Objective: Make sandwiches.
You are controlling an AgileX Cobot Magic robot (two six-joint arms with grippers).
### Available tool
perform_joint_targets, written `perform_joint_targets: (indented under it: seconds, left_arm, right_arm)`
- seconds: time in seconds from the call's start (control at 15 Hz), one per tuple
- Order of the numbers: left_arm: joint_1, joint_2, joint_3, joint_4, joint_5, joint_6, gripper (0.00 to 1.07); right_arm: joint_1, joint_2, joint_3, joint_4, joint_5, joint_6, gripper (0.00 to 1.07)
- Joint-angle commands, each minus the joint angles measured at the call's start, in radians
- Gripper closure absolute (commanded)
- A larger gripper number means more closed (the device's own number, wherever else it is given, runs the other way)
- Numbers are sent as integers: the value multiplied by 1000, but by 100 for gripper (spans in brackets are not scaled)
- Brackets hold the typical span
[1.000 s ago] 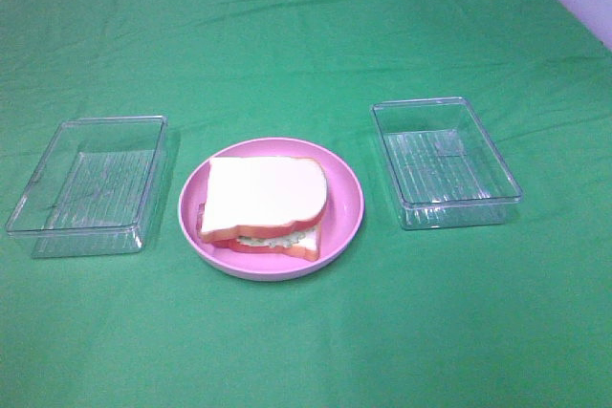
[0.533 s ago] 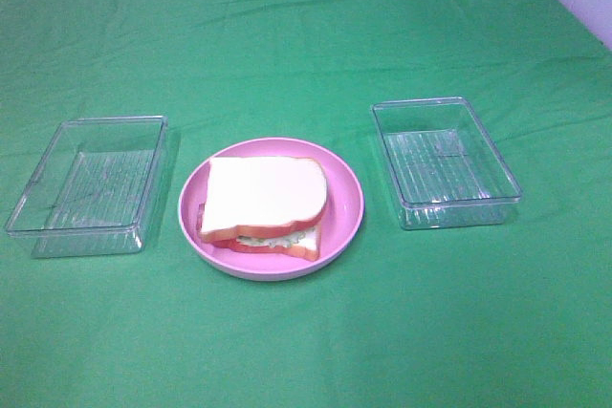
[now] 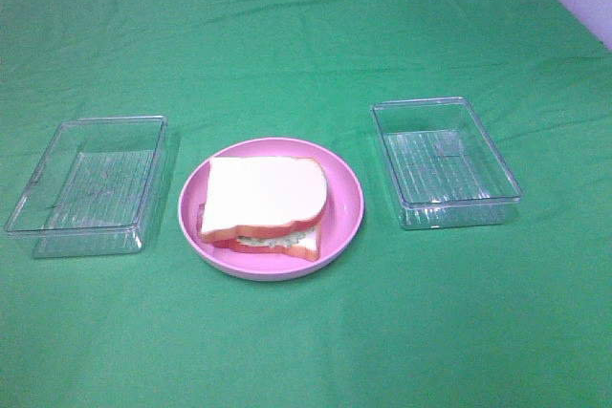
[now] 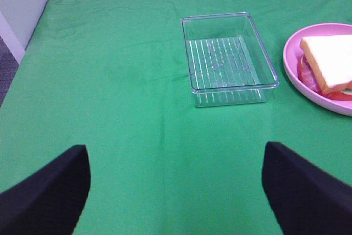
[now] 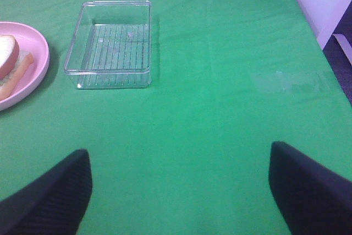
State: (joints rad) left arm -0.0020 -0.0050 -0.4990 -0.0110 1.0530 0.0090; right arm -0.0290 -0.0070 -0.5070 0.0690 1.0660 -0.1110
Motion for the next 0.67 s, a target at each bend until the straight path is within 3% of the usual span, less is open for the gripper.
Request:
perform_joint_targets:
  seconds: [0.07, 0.67]
  left_arm:
    - [4, -20, 1, -7, -10, -1, 26]
    - [4, -20, 1, -7, -10, -1, 26]
  right_arm:
    - [-9, -14, 1, 4, -7, -3, 25]
    - [-9, -14, 1, 4, -7, -3, 25]
